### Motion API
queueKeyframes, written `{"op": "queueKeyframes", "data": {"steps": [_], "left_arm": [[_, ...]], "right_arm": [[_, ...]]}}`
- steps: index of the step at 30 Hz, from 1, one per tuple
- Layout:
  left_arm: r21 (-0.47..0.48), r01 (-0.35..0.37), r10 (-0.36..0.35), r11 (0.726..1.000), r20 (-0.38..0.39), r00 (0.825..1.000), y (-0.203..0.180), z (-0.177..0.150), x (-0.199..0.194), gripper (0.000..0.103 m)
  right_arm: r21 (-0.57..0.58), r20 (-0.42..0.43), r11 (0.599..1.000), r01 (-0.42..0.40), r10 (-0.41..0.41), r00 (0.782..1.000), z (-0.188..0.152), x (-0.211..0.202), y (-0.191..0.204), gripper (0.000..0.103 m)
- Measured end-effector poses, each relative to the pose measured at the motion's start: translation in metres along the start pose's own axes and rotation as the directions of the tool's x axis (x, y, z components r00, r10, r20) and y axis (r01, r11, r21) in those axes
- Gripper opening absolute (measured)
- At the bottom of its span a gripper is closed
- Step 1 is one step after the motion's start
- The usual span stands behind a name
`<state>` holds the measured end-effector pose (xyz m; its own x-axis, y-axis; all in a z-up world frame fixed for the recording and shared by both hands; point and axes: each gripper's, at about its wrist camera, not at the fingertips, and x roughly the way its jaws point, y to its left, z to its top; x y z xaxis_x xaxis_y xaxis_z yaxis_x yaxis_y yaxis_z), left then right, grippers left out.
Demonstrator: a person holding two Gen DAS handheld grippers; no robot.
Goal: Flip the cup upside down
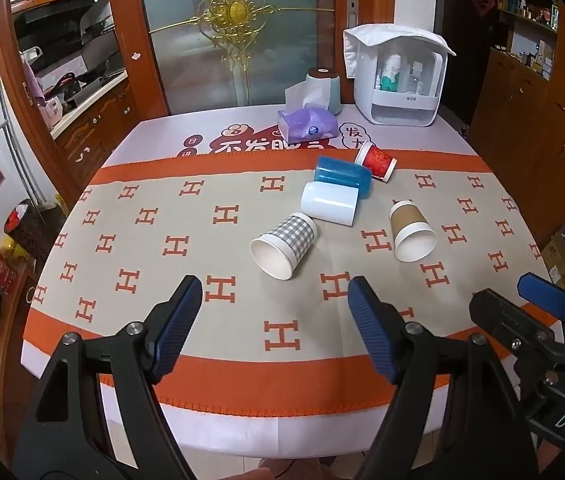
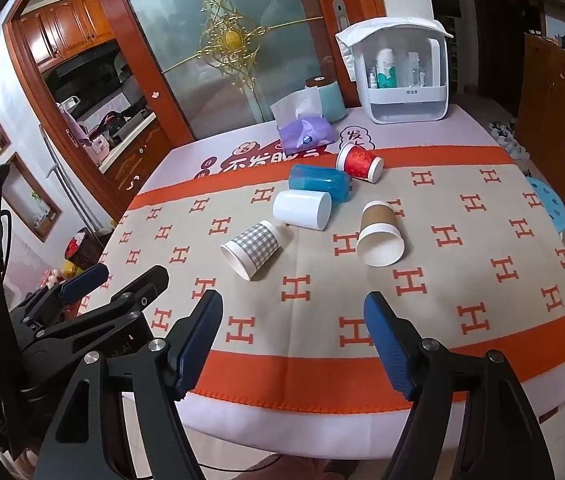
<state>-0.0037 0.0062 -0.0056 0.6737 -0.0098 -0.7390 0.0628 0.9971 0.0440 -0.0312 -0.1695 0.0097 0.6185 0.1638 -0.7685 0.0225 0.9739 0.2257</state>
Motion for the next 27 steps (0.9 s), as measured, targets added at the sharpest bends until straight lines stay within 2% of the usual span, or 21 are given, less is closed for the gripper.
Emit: {"op": "queueKeyframes", "data": {"steps": [27], "left_arm": [[0.004,-0.002,0.002,1.000,-0.031,1.000,-0.0067,-0.0038,0.0090,0.073]], "right_arm": [[0.011,-0.008,1.000,-0.002,0.002,1.000,0.0000,0.0011,-0.0040,0.075]]}}
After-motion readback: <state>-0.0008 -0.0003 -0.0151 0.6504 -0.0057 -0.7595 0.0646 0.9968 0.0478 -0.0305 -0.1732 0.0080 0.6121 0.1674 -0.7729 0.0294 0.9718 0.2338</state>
